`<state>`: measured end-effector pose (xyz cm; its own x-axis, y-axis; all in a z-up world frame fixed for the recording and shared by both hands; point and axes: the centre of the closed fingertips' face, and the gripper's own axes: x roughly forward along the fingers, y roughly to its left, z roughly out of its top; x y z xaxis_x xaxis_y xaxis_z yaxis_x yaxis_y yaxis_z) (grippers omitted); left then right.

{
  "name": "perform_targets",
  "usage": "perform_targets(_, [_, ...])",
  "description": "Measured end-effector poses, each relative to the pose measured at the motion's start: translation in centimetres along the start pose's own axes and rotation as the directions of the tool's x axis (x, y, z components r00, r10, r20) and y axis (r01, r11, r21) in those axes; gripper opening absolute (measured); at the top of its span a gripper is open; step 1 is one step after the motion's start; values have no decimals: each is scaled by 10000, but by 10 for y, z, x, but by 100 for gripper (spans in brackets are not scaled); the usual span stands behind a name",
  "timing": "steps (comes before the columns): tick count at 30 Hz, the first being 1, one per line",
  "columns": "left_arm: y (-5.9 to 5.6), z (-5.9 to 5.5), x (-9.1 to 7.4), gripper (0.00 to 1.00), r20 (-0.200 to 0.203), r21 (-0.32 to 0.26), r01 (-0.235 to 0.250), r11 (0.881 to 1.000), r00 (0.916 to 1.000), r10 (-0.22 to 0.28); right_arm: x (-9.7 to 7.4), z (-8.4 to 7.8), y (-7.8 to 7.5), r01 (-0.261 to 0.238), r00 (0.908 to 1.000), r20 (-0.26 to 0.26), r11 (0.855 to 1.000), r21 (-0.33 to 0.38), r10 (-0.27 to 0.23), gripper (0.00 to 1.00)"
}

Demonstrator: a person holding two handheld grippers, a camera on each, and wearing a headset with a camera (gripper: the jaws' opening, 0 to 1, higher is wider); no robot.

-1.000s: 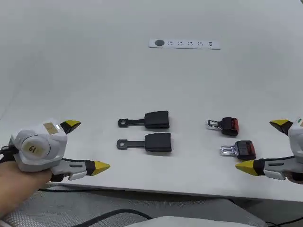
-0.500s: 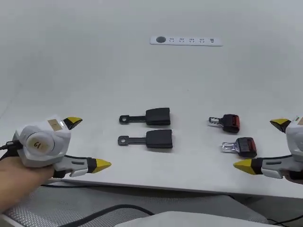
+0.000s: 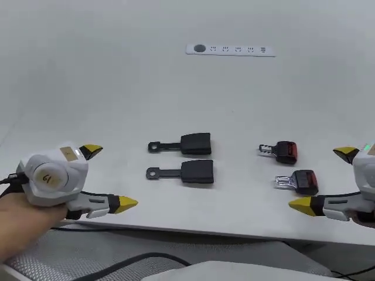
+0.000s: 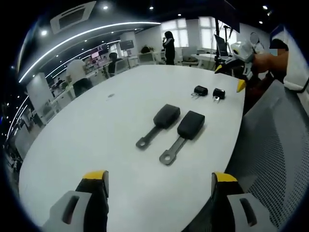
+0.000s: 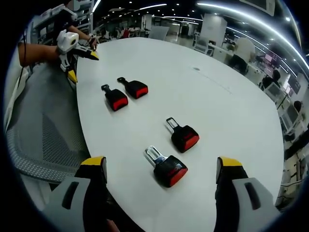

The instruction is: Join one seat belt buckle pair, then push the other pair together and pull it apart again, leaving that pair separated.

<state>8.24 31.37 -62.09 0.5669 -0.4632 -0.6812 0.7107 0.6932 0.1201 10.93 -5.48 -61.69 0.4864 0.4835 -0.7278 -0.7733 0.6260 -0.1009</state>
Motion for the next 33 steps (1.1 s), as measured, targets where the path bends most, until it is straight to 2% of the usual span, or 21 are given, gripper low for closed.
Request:
perform_targets(20, [-1, -2, 2, 89, -96, 44, 43, 10000, 9999, -42, 2, -1, 0, -30, 10000, -20, 10000, 34, 30, 94])
perform_targets(33, [-4, 1, 0, 87, -100, 45, 24, 10000, 9999, -24, 4, -1, 4, -93, 9999, -79, 9999, -57, 93, 93])
